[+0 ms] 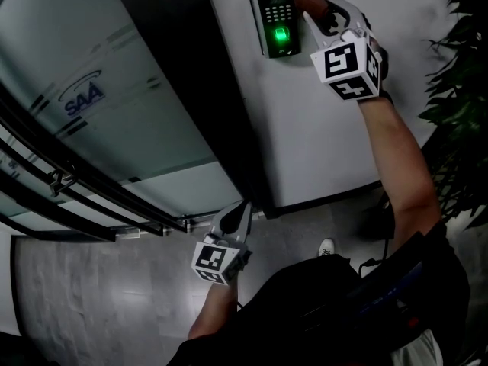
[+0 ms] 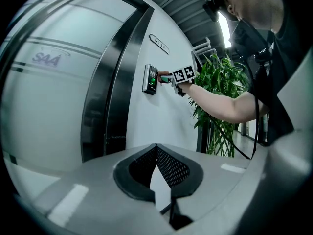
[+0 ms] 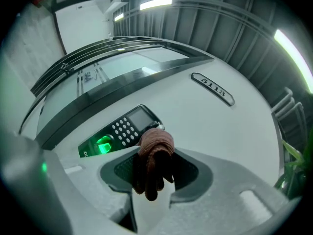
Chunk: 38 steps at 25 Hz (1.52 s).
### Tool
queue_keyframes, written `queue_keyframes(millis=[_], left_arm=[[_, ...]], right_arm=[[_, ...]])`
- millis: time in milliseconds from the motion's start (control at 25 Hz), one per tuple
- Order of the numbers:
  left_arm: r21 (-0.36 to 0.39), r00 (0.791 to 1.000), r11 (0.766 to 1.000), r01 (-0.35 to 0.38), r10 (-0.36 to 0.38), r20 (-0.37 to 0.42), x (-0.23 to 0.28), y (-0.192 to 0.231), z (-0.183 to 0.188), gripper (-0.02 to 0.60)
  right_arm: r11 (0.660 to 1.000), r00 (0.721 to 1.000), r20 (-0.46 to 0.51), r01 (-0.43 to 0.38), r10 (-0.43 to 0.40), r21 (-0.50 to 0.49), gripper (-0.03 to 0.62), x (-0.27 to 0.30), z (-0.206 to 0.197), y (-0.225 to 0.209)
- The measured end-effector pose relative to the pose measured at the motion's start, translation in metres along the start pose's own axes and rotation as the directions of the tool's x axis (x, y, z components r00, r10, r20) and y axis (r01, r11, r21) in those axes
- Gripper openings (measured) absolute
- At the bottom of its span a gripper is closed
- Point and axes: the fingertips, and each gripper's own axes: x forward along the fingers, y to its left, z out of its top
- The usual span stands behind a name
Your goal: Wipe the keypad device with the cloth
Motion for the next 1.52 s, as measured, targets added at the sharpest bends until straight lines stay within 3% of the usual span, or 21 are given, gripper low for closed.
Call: queue_keyframes(millis=[200,520,920,1200,1520], left_arm=[[-0.002,1.000,1.000,0.000,0.000,-0.002,-0.001,-0.002,0.001,0.017],[-0.004,1.000,1.000,0.004,-0.004,-0.005,0.001,-0.008,-0.002,0.017],[-0.009,1.000,1.000,0.006,-0.006,-0.010,-0.002,-0.014,-0.005,0.017],[-0.010,1.000,1.000,-0.001,0.001,-0.006,-0.003,-0.012,-0.005,0.017],[-0.011,1.000,1.000,-0.002,0.002,-0.002,-0.002,-0.013,-0.005,0.017]], right_arm=[[0.998,0.997,0.071,0.020,-0.024,0.058,0.144,-0.020,0.018,0.003],[0.991,0.984,0.159,-0.092,0.076,0.093,0.144,-0.049,0.053,0.073],[0.977,0.979,0.090,-0.189,0.180,0.099,0.144,-0.023,0.030,0.121],[0.982,0.982,0.069,-0.181,0.178,0.048,0.144,-0.017,0.017,0.125],[0.984,0.984,0.061,-0.169,0.166,0.055,0.144,-0.019,0.011,0.116]])
